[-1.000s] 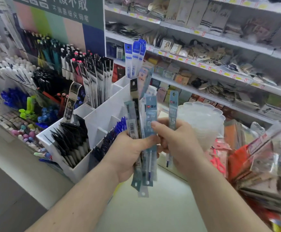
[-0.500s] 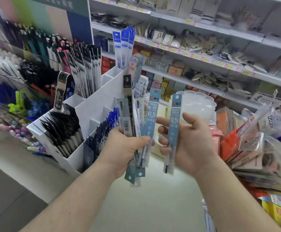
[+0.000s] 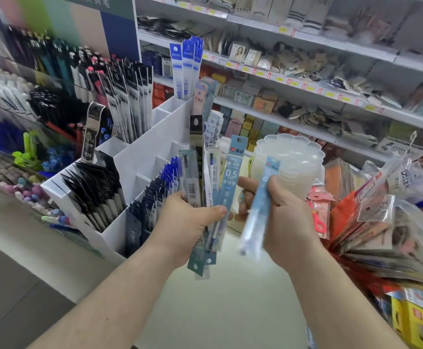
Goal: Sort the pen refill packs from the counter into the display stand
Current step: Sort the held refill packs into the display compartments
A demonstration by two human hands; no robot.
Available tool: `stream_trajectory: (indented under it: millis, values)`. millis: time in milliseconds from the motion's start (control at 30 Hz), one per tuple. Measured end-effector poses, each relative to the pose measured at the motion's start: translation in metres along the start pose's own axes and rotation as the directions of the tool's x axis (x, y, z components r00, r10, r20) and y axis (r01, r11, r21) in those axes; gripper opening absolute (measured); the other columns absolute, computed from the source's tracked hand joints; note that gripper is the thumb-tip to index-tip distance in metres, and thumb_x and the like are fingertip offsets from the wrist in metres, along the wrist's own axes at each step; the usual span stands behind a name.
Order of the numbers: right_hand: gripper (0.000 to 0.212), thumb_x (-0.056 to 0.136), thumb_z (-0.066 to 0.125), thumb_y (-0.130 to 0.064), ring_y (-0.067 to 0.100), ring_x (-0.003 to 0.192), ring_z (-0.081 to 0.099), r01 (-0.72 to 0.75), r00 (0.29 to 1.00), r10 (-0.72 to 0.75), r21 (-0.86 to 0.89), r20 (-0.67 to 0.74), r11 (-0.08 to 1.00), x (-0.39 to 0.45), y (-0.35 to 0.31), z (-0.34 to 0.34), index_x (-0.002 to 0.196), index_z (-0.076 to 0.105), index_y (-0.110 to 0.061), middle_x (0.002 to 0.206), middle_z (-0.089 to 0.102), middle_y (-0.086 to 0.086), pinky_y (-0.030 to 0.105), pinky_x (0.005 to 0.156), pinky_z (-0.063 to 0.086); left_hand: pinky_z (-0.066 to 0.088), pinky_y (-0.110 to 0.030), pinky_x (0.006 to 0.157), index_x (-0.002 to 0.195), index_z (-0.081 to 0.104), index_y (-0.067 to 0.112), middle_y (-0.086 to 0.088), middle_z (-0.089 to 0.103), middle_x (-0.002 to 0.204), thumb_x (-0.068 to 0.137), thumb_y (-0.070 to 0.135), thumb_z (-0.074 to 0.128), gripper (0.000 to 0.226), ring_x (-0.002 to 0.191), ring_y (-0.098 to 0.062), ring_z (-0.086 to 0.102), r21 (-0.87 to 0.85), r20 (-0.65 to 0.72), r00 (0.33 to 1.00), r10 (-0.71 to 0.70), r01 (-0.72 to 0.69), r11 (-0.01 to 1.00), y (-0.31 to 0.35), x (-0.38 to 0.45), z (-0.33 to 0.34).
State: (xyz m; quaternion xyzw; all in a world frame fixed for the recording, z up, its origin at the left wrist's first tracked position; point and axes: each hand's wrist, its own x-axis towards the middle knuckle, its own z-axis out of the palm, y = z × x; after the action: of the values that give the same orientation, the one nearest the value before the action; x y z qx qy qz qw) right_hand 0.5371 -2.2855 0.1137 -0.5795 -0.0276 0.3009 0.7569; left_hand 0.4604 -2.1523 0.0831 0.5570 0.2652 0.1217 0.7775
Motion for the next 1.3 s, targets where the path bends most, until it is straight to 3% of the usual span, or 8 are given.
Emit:
stream_trajectory:
  millis: [133,233,367,500,600,733,900,1300]
  values:
    - [0.044,0.102,0.033,-0.037,0.02,0.083,0.072,0.197,0.98,-0.189,-0.21,0.056,0.958,0.001,0.012,0.01,0.093,0.07,-0.015,0.086,0.077,0.002,0.047,0.083,0.056,0.057,-0.046,0.087,0.111,0.067,-0.002,-0.017,0.075,0.102,0.083,-0.011,0.067,0.03,0.097,-0.037,0.072,-0.057,0.072,0.997,-0.022,0.026,0.998,-0.002,-0.003,0.007]
    - [0.047,0.089,0.039,-0.048,0.02,0.081,0.071,0.278,0.96,-0.278,-0.25,0.037,0.927,0.004,0.021,0.012,0.089,0.068,-0.011,0.084,0.076,0.004,0.042,0.079,0.058,0.06,-0.032,0.074,0.106,0.069,0.002,-0.01,0.077,0.098,0.085,-0.006,0.065,0.023,0.09,-0.025,0.074,-0.1,0.098,0.995,-0.016,0.026,0.995,-0.003,-0.005,0.009]
    - [0.074,0.089,0.041,-0.075,0.043,0.09,0.065,0.33,0.927,-0.374,-0.477,0.003,0.815,0.01,0.036,0.012,0.093,0.063,-0.004,0.095,0.069,0.023,0.061,0.082,0.052,0.062,-0.034,0.074,0.1,0.071,0.002,-0.016,0.076,0.097,0.083,-0.01,0.066,0.022,0.085,-0.025,0.074,-0.065,0.138,0.99,-0.023,0.033,0.997,-0.005,-0.008,0.01]
    - [0.025,0.099,0.054,-0.032,0.016,0.075,0.069,0.331,0.939,-0.342,-0.394,0.046,0.857,0.015,0.03,0.01,0.095,0.068,-0.011,0.083,0.073,0.002,0.034,0.067,0.056,0.061,-0.037,0.075,0.106,0.069,-0.001,-0.016,0.076,0.096,0.082,-0.012,0.067,0.026,0.085,-0.027,0.074,-0.001,0.099,0.995,-0.007,0.007,1.0,-0.002,-0.004,0.004]
    - [0.018,0.099,0.054,-0.005,0.0,0.046,0.046,0.278,0.96,-0.269,-0.315,0.075,0.907,0.018,0.019,0.007,0.085,0.065,-0.001,0.057,0.057,-0.007,0.019,0.05,0.037,0.059,-0.039,0.078,0.107,0.069,0.001,-0.012,0.077,0.096,0.082,-0.004,0.072,0.026,0.085,-0.025,0.074,0.077,0.035,0.999,0.015,-0.017,0.997,0.003,0.0,-0.003]
    - [0.023,0.099,0.056,-0.007,0.005,0.037,0.029,0.226,0.964,-0.253,-0.247,-0.083,0.942,0.037,0.003,-0.008,0.076,0.058,-0.006,0.042,0.037,-0.008,0.024,0.044,0.025,0.06,-0.032,0.064,0.094,0.071,0.007,-0.005,0.077,0.085,0.088,-0.001,0.067,0.011,0.068,-0.018,0.071,0.024,-0.073,0.995,0.063,-0.062,0.998,0.017,0.007,-0.01]
    - [0.02,0.098,0.059,-0.015,0.006,0.043,0.034,0.258,0.922,-0.311,-0.235,-0.23,0.937,0.064,-0.016,-0.01,0.08,0.066,-0.01,0.051,0.043,-0.005,0.018,0.043,0.031,0.056,-0.025,0.051,0.087,0.068,0.006,-0.006,0.074,0.074,0.089,-0.004,0.063,0.012,0.059,-0.016,0.067,-0.138,-0.155,0.983,0.096,-0.117,0.983,0.039,0.014,-0.016]
    - [0.022,0.088,0.07,-0.01,0.016,0.06,0.065,0.47,0.815,-0.571,-0.465,-0.097,0.75,0.15,-0.047,0.054,0.069,0.067,-0.021,0.066,0.068,0.003,0.039,0.062,0.058,0.056,-0.025,0.055,0.088,0.069,0.008,-0.006,0.073,0.074,0.086,-0.003,0.066,0.011,0.059,-0.017,0.067,-0.201,-0.168,0.983,0.069,-0.103,0.974,0.052,0.027,-0.019]
